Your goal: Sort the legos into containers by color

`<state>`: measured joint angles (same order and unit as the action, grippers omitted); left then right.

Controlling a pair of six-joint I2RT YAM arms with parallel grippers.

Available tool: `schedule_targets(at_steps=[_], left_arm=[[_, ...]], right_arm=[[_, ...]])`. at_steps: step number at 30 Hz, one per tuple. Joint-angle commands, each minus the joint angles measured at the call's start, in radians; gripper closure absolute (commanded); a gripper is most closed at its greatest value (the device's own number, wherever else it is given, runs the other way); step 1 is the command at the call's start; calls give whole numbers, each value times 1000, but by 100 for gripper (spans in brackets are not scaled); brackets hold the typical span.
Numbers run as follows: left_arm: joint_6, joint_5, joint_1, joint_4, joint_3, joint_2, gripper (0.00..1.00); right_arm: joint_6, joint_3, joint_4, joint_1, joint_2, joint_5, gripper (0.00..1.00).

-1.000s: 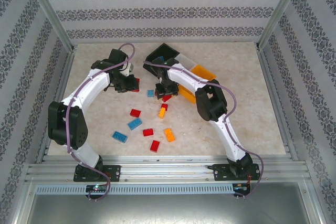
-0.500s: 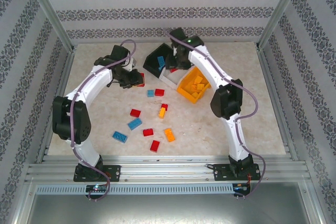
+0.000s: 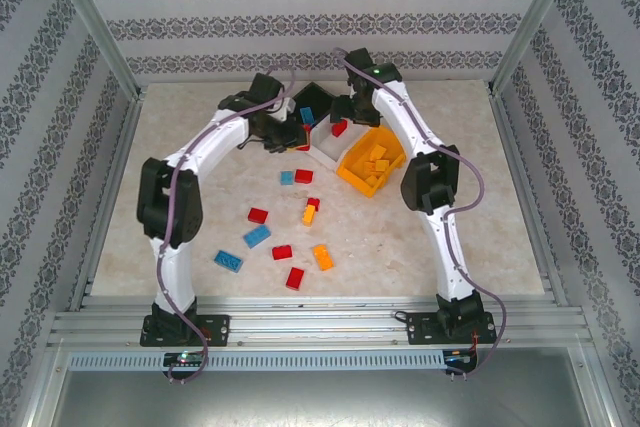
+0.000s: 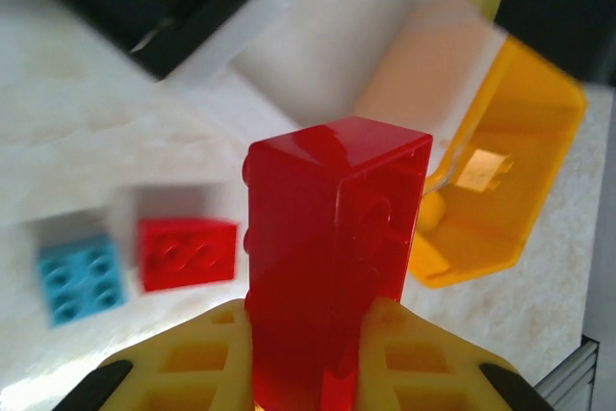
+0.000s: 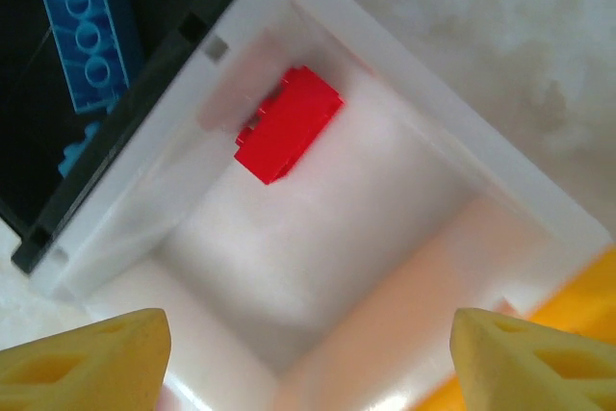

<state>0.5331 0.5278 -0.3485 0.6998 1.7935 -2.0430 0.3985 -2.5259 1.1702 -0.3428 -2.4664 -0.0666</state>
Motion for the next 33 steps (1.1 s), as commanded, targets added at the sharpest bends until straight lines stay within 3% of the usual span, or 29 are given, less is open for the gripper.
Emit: schedule_targets(at_steps=[1, 3, 4, 8, 10, 13, 14, 19, 22, 28, 33], left_arm=[[46, 46, -32, -60, 139, -107, 95], [58, 53, -47, -60, 243, -189, 91], [64, 53, -52, -55, 305, -233, 80], [67, 47, -58, 42, 574, -408, 55], [64, 52, -59, 89, 682, -462, 37], [51, 45, -60, 102, 675, -441, 13], [36, 33, -61, 109, 650, -416, 0], [-43, -59, -50, 122, 408, -216, 0], [-36, -193, -12, 129, 166, -24, 0], [-57, -360, 90, 198, -264, 310, 0], [-65, -337, 116, 224, -497, 481, 0]], right_arm=[[-11, 110, -6, 8, 193, 22, 22], [0, 260, -58, 6, 301, 2, 23], [8, 330, -81, 3, 348, -3, 22], [44, 586, -161, -29, 519, -48, 22], [53, 690, -187, -65, 579, -80, 23], [51, 793, -203, -131, 628, -79, 23], [57, 817, -209, -150, 638, -76, 23], [49, 845, -261, -204, 621, -129, 24], [25, 781, -228, -252, 557, -105, 24], [15, 628, -154, -308, 365, -112, 22], [6, 433, -81, -322, 182, -77, 20]])
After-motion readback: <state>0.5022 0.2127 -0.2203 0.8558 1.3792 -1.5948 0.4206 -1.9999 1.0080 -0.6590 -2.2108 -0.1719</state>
